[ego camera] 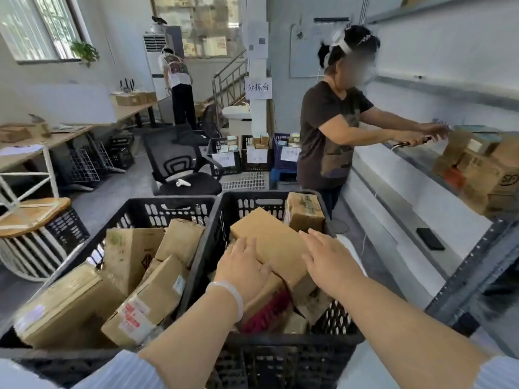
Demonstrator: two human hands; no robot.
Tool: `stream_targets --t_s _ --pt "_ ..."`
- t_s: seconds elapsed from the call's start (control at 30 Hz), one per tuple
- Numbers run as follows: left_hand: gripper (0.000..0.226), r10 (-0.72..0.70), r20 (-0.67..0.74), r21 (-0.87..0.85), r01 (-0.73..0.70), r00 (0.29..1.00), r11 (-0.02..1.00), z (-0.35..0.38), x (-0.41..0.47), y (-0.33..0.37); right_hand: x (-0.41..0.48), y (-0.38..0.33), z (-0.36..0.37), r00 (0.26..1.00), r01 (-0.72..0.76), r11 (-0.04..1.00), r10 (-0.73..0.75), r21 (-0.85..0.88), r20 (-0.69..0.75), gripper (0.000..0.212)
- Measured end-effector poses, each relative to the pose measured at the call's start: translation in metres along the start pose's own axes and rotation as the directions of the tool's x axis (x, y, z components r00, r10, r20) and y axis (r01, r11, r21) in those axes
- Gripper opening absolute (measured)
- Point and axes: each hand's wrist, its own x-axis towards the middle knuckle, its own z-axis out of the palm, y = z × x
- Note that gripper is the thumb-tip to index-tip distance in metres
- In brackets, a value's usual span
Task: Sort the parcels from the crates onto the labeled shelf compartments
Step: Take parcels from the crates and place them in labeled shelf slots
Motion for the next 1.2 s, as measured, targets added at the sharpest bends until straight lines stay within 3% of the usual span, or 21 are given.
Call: stream_targets --t_s 0.1,0.23,0.33,0.43,0.57,0.67,0.77,0.87,0.97,1.13,1.2 --pt "0.074 -0.042 0.094 -0.016 0.044 0.995 0.999 0.012 0.027 -0.006 0.021 0.002 0.008 0.997 -0.028 1.000 0.029 -0.009 0.070 0.057" --pt "0.079 -0.075 0.154 -0.058 0.085 0.985 0.995 0.025 0.047 -0.009 0.053 0.010 0.012 0.965 -0.181 0.980 0.161 0.080 0.209 0.057" --pt "0.085 -0.087 0.151 -0.153 0.110 0.985 0.982 0.029 0.055 -0.007 0.069 0.012 0.017 0.910 -0.295 0.935 0.211 0.197 0.358 0.054" --pt "0.088 -0.131 0.126 -0.304 0.164 0.983 0.938 0.028 0.059 0.002 0.074 0.012 0.018 0.894 -0.336 0.881 0.188 0.333 0.407 0.046" --pt "0.091 -0.205 -0.013 -0.493 0.172 0.979 0.853 0.017 0.063 0.013 0.071 0.008 0.012 0.944 -0.290 0.781 0.136 0.554 0.301 0.045" --pt "0.092 -0.235 -0.132 -0.581 0.117 0.963 0.805 0.001 0.069 0.014 0.068 0.002 -0.003 0.978 -0.208 0.604 0.150 0.769 0.147 0.036" --pt "0.095 -0.242 -0.219 -0.627 0.054 0.945 0.777 -0.019 0.072 0.018 0.075 -0.002 -0.012 0.990 -0.103 0.534 0.141 0.839 0.031 0.029" --pt "0.097 -0.250 -0.227 -0.689 0.026 0.941 0.724 -0.035 0.073 0.025 0.085 -0.011 -0.020 0.991 -0.118 0.465 0.113 0.877 0.073 0.027" --pt "0.097 -0.233 -0.225 -0.725 -0.003 0.946 0.689 -0.046 0.073 0.027 0.089 -0.014 -0.030 0.978 -0.206 0.375 0.044 0.904 0.204 0.062" --pt "0.113 -0.190 -0.094 -0.675 0.078 0.977 0.734 -0.056 0.078 0.024 0.088 -0.018 -0.038 0.995 -0.098 0.492 0.046 0.865 0.087 0.079" --pt "0.126 -0.186 -0.077 -0.735 0.071 0.979 0.675 -0.056 0.081 0.022 0.089 -0.020 -0.035 1.000 -0.026 0.525 0.012 0.851 0.024 0.071"
